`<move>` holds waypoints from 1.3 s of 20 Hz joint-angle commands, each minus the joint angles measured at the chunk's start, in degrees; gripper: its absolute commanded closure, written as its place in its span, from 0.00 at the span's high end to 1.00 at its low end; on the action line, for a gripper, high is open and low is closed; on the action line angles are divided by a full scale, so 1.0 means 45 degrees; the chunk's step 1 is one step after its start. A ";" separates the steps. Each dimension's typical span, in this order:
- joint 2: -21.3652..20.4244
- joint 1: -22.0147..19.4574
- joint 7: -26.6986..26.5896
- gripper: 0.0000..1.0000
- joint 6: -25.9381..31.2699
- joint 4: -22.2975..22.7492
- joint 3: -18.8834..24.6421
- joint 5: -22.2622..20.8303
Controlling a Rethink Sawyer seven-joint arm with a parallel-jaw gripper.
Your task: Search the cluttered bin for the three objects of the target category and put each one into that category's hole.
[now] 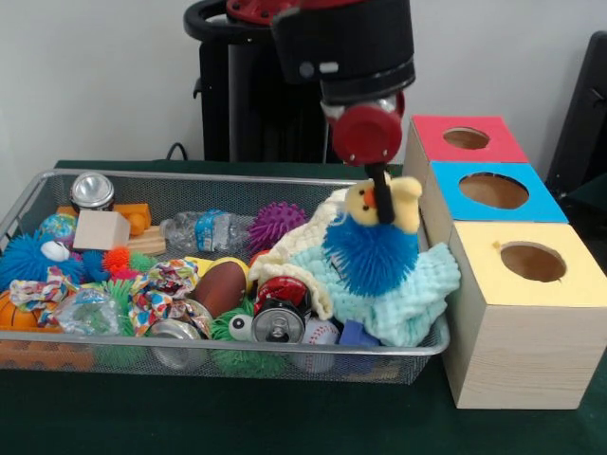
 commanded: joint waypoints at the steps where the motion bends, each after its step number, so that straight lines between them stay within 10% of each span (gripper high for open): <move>1: 0.1545 0.0243 0.2153 0.00 -0.1472 0.0300 -0.1759 -0.0616; 2: 0.1543 0.0299 0.2032 1.00 -0.1625 0.0342 -0.1877 -0.0363; 26: 0.1210 0.0710 0.2100 1.00 -0.2020 0.0224 -0.2422 0.0012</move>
